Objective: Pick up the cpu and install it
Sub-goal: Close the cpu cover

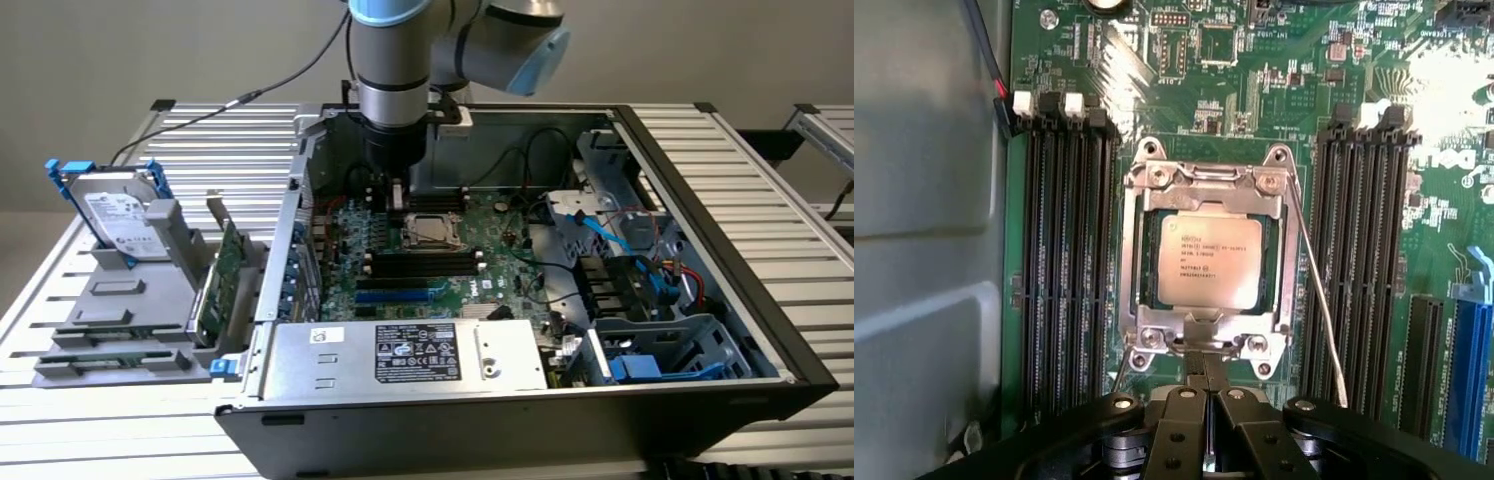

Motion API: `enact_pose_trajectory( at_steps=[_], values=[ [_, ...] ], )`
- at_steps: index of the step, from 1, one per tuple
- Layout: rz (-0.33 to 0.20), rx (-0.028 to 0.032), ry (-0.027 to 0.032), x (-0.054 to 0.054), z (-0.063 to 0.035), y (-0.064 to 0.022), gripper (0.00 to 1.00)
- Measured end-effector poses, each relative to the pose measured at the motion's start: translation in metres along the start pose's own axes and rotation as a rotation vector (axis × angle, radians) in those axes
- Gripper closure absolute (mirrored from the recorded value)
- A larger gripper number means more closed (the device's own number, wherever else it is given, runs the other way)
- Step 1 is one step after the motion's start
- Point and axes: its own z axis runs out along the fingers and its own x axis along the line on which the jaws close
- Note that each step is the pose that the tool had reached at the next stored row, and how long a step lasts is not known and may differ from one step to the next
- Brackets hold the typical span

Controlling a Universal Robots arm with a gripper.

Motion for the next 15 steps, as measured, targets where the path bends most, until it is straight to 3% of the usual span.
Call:
enact_pose_trajectory(
  at_steps=[6,15],
  values=[
    [0.003,-0.0029,0.0039,0.001,-0.0001,-0.0205,0.89],
    [0.077,-0.0071,0.0066,0.001,-0.0037,-0.0237,0.89]
  ],
)
